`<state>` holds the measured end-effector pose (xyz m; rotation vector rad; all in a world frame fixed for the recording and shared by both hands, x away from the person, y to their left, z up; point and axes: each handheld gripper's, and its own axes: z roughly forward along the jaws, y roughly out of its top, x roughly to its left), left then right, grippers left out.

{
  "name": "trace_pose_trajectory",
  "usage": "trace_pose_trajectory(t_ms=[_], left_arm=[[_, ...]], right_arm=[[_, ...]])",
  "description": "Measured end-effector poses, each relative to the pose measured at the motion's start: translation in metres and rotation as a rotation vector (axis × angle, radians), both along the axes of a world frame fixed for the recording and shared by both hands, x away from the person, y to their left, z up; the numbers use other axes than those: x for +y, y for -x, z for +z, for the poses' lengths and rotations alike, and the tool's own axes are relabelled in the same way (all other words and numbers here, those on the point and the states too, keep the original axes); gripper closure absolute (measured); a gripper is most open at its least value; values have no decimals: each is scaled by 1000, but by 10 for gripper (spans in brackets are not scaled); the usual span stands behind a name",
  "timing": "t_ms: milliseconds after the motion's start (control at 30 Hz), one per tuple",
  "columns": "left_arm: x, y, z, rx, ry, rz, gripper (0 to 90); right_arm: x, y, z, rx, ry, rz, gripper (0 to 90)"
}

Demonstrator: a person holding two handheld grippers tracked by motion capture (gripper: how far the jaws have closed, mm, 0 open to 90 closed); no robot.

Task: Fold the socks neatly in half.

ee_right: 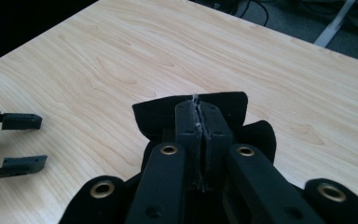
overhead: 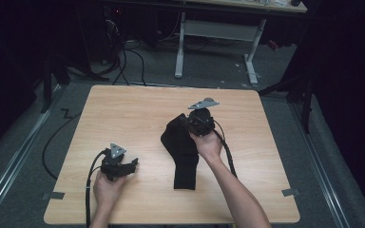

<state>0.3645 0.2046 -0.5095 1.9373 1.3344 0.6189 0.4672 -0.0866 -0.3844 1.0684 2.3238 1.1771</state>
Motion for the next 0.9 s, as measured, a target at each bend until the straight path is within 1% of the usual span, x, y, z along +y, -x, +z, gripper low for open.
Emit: trace_pose_trajectory(t_ms=[100,233,400,433,467,533,567,600,633,767,833,900], left_arm=[[0,0,0,0,0,0,327],[0,0,0,0,-1,0,326],[0,0,0,0,0,0,327],[0,0,0,1,-4,-2,327],[0,0,0,0,-6,-1,327],[0,0,0,1,-6,-2,327],[0,0,0,1,-6,-2,328],[0,0,0,1,-6,-2,328],[0,0,0,1,-6,-2,328],[0,0,0,0,-6,-1,328],[0,0,0,1,-8,-1,327],[0,0,0,1,-8,-1,327]], right_arm=[[5,-3,-5,7,-3,-5,880],[8,0,-10,14,17,6,879],[2,14,-20,37,35,26,879],[2,14,-20,37,35,26,879],[-3,20,-27,56,32,29,878],[-7,24,-32,71,28,27,877],[-7,24,-32,71,28,27,877],[-11,27,-38,91,12,25,877],[-11,27,-40,97,7,25,876],[-11,30,-50,109,21,29,875],[-10,29,-56,110,20,32,875],[-9,28,-63,110,29,30,873]])
